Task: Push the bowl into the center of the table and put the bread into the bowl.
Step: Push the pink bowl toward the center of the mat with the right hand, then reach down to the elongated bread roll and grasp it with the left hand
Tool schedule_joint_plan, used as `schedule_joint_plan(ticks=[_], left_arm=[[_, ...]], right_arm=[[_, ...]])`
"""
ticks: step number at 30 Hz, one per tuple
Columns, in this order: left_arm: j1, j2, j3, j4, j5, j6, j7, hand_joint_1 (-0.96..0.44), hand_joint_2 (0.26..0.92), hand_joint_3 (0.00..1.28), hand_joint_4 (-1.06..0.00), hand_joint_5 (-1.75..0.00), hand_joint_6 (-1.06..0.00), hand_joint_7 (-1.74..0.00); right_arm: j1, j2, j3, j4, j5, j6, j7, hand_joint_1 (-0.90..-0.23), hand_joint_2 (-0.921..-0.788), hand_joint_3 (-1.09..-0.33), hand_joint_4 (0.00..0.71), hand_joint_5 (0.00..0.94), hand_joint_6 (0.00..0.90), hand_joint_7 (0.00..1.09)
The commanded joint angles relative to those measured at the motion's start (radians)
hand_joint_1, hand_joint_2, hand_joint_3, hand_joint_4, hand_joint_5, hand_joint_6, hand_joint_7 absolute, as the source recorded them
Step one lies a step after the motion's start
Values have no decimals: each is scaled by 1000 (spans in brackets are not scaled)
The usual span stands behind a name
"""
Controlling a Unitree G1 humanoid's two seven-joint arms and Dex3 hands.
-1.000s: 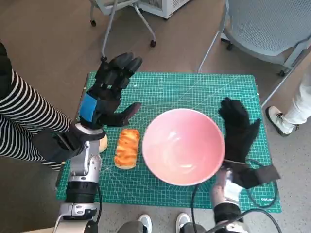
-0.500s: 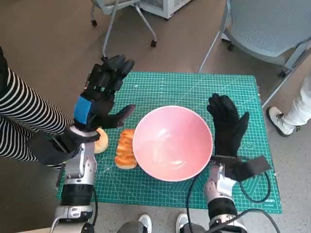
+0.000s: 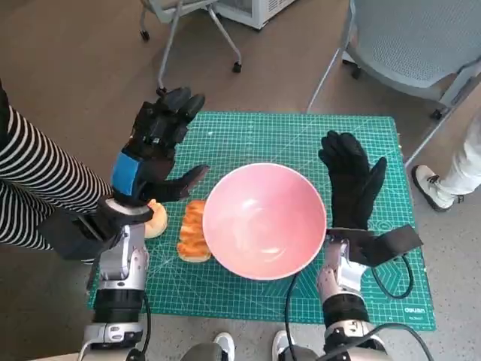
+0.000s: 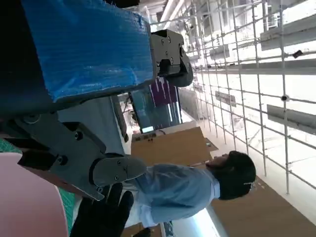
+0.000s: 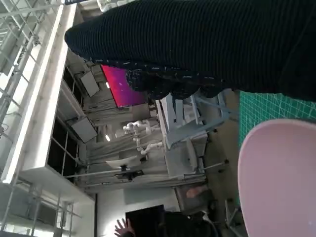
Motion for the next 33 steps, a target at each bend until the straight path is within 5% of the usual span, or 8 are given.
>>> schedule_joint_plan(ticks=[1, 10, 14, 25, 33], left_arm=[[18, 8, 2, -40, 4, -3, 9, -146, 732, 526, -60, -385, 1, -665], [18, 10, 0, -46, 11, -6, 17, -160, 737, 516, -57, -377, 1, -656], [14, 18, -1, -49, 12, -5, 15, -180, 741, 511, -58, -373, 1, -654], [7, 105, 7, -84, 2, 26, -40, -244, 748, 483, -41, -350, 1, -617], [-26, 366, 4, -78, 70, 37, -224, -278, 687, 357, -48, -257, 1, -573]], right_arm=[[34, -38, 11, -44, -51, -9, -33, -636, -921, -827, 80, 5, 47, 504], [127, -147, 79, -304, -259, 8, -133, -678, -921, -803, 101, 13, 38, 519], [165, -191, 101, -429, -311, 53, -147, -676, -921, -826, 109, 11, 20, 552], [233, -229, 128, -645, -297, 172, -154, -721, -921, -819, 130, 14, 22, 595], [256, -242, 124, -691, -295, 182, -159, -733, -921, -807, 142, 16, 35, 594]])
